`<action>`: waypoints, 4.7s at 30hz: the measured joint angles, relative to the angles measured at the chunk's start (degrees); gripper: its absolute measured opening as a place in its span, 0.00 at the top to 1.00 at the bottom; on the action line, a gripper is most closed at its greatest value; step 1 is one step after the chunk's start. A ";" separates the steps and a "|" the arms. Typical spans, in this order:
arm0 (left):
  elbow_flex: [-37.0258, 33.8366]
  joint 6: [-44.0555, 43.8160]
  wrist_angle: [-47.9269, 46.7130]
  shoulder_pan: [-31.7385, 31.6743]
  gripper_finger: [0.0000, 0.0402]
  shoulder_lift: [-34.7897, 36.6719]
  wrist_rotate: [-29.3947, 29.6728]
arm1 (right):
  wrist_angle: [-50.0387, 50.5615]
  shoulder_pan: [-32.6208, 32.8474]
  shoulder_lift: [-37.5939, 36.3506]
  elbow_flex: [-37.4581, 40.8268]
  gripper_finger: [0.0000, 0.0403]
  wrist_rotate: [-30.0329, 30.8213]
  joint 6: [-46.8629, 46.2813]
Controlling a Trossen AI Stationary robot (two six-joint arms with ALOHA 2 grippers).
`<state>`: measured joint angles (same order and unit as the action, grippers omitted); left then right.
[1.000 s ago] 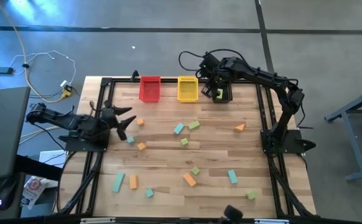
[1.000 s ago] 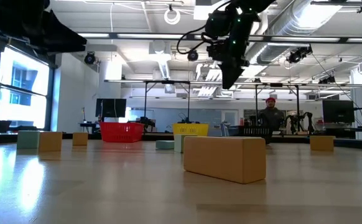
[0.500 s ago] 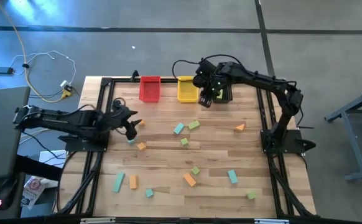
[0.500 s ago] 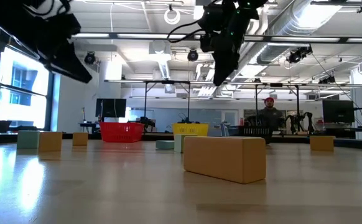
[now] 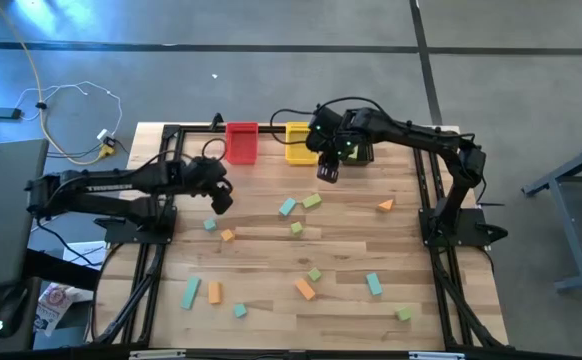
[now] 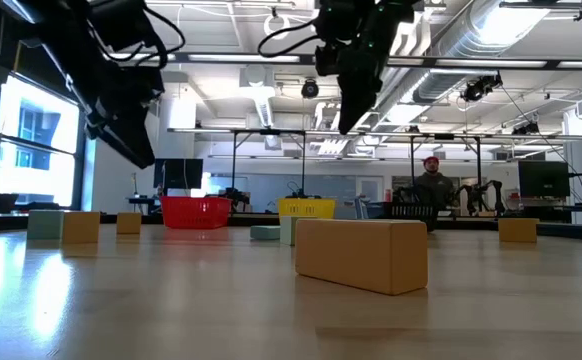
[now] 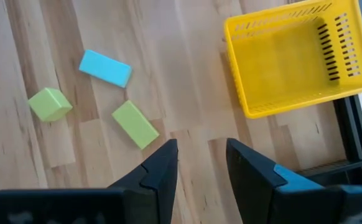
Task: Sort & place blocks by color
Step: Put the orange block into the red bin, then put the blue block into the yellow bin
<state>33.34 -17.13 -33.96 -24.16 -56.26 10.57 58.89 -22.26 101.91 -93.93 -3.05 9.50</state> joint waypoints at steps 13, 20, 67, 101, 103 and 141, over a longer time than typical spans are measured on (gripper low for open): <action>4.03 2.75 -5.69 -3.71 0.50 -13.79 -3.26 | 0.00 0.19 0.00 0.00 0.69 0.00 -0.02; 4.07 2.75 -5.65 -3.71 0.50 -18.17 -4.57 | 0.00 0.19 0.00 0.00 0.69 0.02 -0.02; 3.98 11.67 11.29 -3.70 0.74 -17.45 -3.82 | -2.44 0.19 0.00 0.00 0.69 0.04 -0.02; 4.05 12.10 31.24 -26.95 0.71 -27.11 -5.25 | -13.70 8.56 7.06 0.02 0.69 0.95 3.81; 4.05 10.37 31.20 -26.94 0.70 -27.11 -5.27 | -12.78 9.03 8.78 0.02 0.69 0.87 5.42; 12.25 15.70 12.65 -21.57 0.46 -20.60 -9.31 | -15.93 9.55 13.46 0.03 0.47 -5.72 35.81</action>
<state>45.58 -1.42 -21.30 -45.73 -76.86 1.26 42.97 -12.71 115.37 -93.90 -8.77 45.31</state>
